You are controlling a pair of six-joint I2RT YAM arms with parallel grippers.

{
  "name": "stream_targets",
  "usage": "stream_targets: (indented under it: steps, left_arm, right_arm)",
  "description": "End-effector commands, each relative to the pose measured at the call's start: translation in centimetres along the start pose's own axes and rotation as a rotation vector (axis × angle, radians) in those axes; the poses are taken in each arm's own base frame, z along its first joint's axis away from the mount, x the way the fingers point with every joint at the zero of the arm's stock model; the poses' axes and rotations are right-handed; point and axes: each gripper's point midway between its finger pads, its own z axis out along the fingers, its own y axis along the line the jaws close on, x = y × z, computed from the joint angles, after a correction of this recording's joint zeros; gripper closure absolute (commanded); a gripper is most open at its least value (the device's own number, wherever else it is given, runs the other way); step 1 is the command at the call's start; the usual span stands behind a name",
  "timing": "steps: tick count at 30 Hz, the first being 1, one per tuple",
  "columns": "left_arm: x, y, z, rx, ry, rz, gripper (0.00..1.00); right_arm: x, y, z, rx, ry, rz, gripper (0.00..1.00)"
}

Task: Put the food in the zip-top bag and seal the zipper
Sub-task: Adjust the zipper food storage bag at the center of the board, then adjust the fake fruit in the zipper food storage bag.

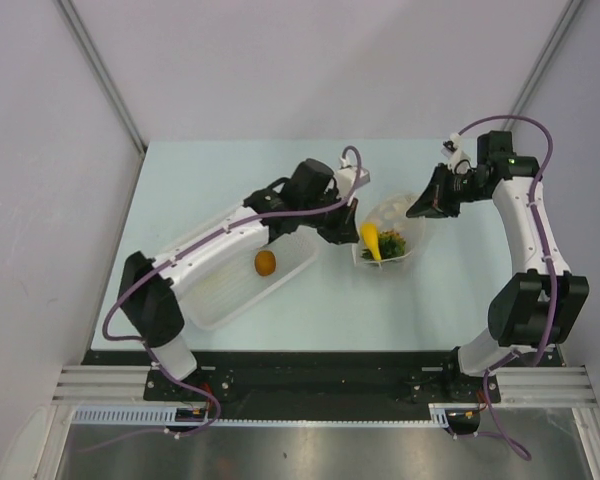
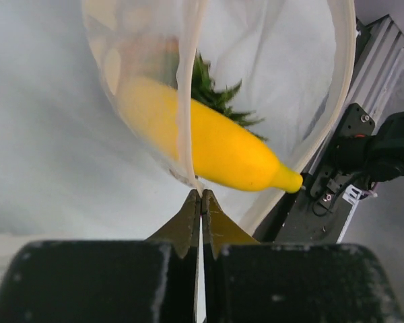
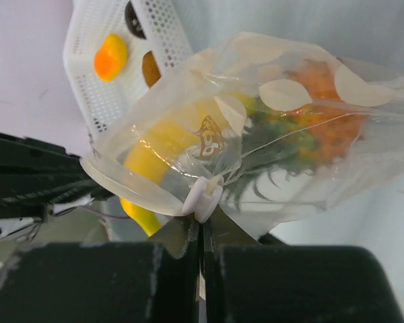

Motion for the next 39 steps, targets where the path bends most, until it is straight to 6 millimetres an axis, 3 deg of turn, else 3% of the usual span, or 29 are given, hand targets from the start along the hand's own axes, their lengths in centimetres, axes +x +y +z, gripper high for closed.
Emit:
stream_targets:
  steps: [1, 7, 13, 17, 18, 20, 21, 22, 24, 28, 30, 33, 35, 39]
  left_arm:
    - [-2.5, -1.1, -6.3, 0.053, -0.035, 0.033, 1.00]
    - [-0.5, -0.2, -7.3, 0.052, 0.042, 0.061, 1.00]
    - [-2.3, -0.8, -10.0, 0.022, -0.058, 0.161, 0.54]
    - [-3.6, -1.0, -12.1, -0.019, -0.086, 0.301, 0.44]
    - [-4.8, -1.4, -12.7, -0.028, -0.109, 0.319, 0.43]
    - [-5.2, -1.9, -13.1, -0.041, -0.098, 0.305, 0.35]
    - [-6.4, -3.1, -13.7, -0.040, -0.121, 0.324, 0.31]
    - [-5.6, -3.5, -13.4, -0.035, -0.076, 0.319, 0.23]
    - [-5.2, -5.8, -13.4, 0.003, -0.056, 0.363, 0.20]
    - [-3.7, -8.4, -13.8, 0.134, -0.027, 0.652, 0.05]
    - [-3.0, -8.5, -14.0, 0.176, -0.010, 0.759, 0.05]
    - [-1.8, -7.6, -13.2, 0.243, 0.028, 1.097, 0.10]
    - [-1.6, -7.3, -12.8, 0.254, 0.030, 1.186, 0.19]
    - [-1.2, -6.9, -11.1, 0.293, 0.017, 1.357, 0.25]
  right_arm:
    - [2.5, 3.6, -1.1, -0.115, 0.022, 0.068, 1.00]
    - [4.2, 2.8, 1.1, -0.122, 0.069, 0.118, 1.00]
    - [4.6, 2.7, 2.4, -0.116, 0.075, 0.081, 1.00]
    - [4.6, 3.2, 2.3, -0.121, 0.068, 0.059, 1.00]
    - [4.6, 3.2, 2.3, -0.121, 0.065, 0.055, 1.00]
    - [4.5, 3.7, 2.1, -0.125, 0.058, 0.040, 1.00]
    - [4.3, 3.8, 2.1, -0.123, 0.052, 0.037, 1.00]
    - [4.3, 4.0, 2.1, -0.122, 0.051, 0.036, 1.00]
    - [4.4, 4.4, 2.0, -0.131, 0.049, 0.025, 1.00]
    - [4.5, 4.5, 2.0, -0.132, 0.048, 0.008, 1.00]
    - [4.5, 4.5, 1.9, -0.128, 0.045, -0.004, 1.00]
    - [4.6, 4.6, 1.9, -0.130, 0.047, -0.012, 1.00]
    - [4.6, 4.7, 2.0, -0.132, 0.047, -0.016, 1.00]
    - [4.5, 5.0, 1.8, -0.131, 0.039, -0.039, 1.00]
